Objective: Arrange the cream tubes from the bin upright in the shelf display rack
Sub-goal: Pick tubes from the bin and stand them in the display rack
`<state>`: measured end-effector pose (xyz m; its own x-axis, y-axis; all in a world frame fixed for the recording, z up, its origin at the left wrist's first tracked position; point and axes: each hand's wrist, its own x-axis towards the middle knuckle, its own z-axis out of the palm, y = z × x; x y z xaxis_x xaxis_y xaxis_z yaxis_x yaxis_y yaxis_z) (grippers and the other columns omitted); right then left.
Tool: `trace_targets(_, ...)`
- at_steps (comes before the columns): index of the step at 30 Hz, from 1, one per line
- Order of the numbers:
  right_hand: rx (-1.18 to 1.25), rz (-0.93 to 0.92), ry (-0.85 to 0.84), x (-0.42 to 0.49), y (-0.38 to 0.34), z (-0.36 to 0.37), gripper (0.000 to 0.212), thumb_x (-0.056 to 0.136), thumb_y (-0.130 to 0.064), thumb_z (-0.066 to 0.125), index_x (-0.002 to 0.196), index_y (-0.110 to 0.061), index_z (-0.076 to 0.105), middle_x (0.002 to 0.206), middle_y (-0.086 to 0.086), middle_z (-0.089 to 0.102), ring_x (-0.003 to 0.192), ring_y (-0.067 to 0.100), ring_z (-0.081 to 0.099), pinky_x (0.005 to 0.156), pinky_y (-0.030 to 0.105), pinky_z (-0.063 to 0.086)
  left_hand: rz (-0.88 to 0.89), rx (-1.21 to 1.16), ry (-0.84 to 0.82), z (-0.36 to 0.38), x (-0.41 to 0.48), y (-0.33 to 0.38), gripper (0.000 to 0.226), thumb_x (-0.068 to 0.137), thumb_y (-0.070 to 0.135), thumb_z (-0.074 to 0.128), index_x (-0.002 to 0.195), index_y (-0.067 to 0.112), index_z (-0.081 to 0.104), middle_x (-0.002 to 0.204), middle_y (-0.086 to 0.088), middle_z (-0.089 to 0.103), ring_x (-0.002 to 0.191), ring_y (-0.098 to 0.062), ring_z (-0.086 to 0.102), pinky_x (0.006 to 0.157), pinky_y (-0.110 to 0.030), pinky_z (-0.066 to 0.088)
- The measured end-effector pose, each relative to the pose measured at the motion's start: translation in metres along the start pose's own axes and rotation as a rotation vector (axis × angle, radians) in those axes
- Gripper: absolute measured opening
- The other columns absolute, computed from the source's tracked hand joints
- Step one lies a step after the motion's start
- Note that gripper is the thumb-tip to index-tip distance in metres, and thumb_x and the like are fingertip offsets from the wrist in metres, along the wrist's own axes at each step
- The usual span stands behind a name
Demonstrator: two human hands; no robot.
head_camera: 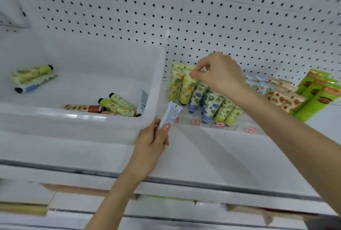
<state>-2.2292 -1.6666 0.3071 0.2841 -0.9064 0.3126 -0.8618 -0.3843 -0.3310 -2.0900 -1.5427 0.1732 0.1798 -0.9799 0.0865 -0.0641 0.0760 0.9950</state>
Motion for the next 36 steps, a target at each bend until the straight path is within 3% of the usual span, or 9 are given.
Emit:
trace_targets(3,-0.062,0.004,-0.002,0.002,-0.003,0.006,0.015,0.084,-0.037,0.068,0.085,-0.023,0.072,0.087,-0.010,0.063,0.079,0.015,0.060,0.065,0.026,0.036,-0.009,-0.039,0.007,0.001,0.000,0.002,0.019,0.099,0.019,0.044,0.081,0.021,0.049,0.060,0.001,0.048,0.047,-0.005,0.038,0.044,-0.014,0.031)
trace_targets(9,-0.121,-0.021,-0.011,0.003,-0.006,0.018,0.015,0.084,-0.039,0.067,0.083,-0.025,0.072,0.099,-0.002,0.070,0.091,0.020,0.063,0.069,0.027,0.036,-0.068,-0.148,-0.004,0.001,-0.002,0.009,0.018,0.099,0.018,0.042,0.083,0.021,0.050,0.063,-0.003,0.046,0.047,-0.002,0.038,0.041,-0.012,0.029)
trace_targets(17,-0.197,-0.057,-0.026,0.010,-0.003,0.016,0.015,0.082,-0.039,0.070,0.083,-0.024,0.072,0.101,-0.005,0.070,0.079,0.012,0.053,0.069,0.027,0.033,-0.099,-0.186,-0.016,0.001,-0.002,0.011,0.020,0.100,0.020,0.041,0.083,0.013,0.048,0.064,-0.005,0.045,0.045,-0.002,0.035,0.041,-0.013,0.028)
trace_targets(22,-0.193,-0.063,-0.052,0.012,0.000,0.016,0.016,0.080,-0.039,0.072,0.082,-0.024,0.071,0.098,-0.006,0.068,0.077,0.011,0.050,0.068,0.028,0.035,-0.088,-0.209,-0.031,0.001,-0.002,0.013,0.016,0.100,0.023,0.038,0.095,0.020,0.053,0.067,-0.005,0.047,0.046,-0.002,0.037,0.042,-0.013,0.030)
trace_targets(26,-0.173,-0.060,-0.057,0.013,0.002,0.015,0.016,0.080,-0.038,0.072,0.085,-0.023,0.071,0.099,-0.006,0.066,0.079,0.011,0.049,0.068,0.028,0.034,-0.112,-0.185,-0.008,0.001,-0.001,0.009,0.035,0.101,0.030,0.032,0.106,0.009,0.060,0.069,-0.001,0.053,0.048,-0.006,0.040,0.043,-0.016,0.032)
trace_targets(30,-0.138,-0.051,-0.032,0.012,0.006,0.014,0.017,0.079,-0.040,0.073,0.085,-0.024,0.071,0.102,-0.005,0.066,0.069,0.010,0.050,0.068,0.027,0.035,-0.099,-0.156,-0.001,0.000,-0.001,0.007,0.042,0.101,0.028,0.029,0.096,0.003,0.063,0.069,-0.007,0.055,0.049,-0.008,0.046,0.044,-0.019,0.036)
trace_targets(33,-0.092,-0.040,0.004,0.011,0.008,0.008,0.017,0.080,-0.041,0.071,0.086,-0.025,0.073,0.090,-0.008,0.062,0.068,0.008,0.049,0.066,0.027,0.034,-0.083,-0.168,-0.005,0.001,-0.001,0.010,0.035,0.101,0.022,0.031,0.099,0.005,0.061,0.072,-0.005,0.058,0.049,-0.006,0.049,0.046,-0.017,0.040)
trace_targets(36,0.071,-0.046,0.016,0.000,0.008,-0.006,0.015,0.082,-0.038,0.069,0.084,-0.024,0.071,0.062,-0.013,0.038,0.059,0.007,0.039,0.057,0.026,0.030,-0.047,-0.165,-0.019,0.002,-0.001,0.012,0.023,0.099,0.018,0.038,0.106,0.016,0.059,0.081,0.000,0.063,0.059,-0.004,0.056,0.050,-0.020,0.046)
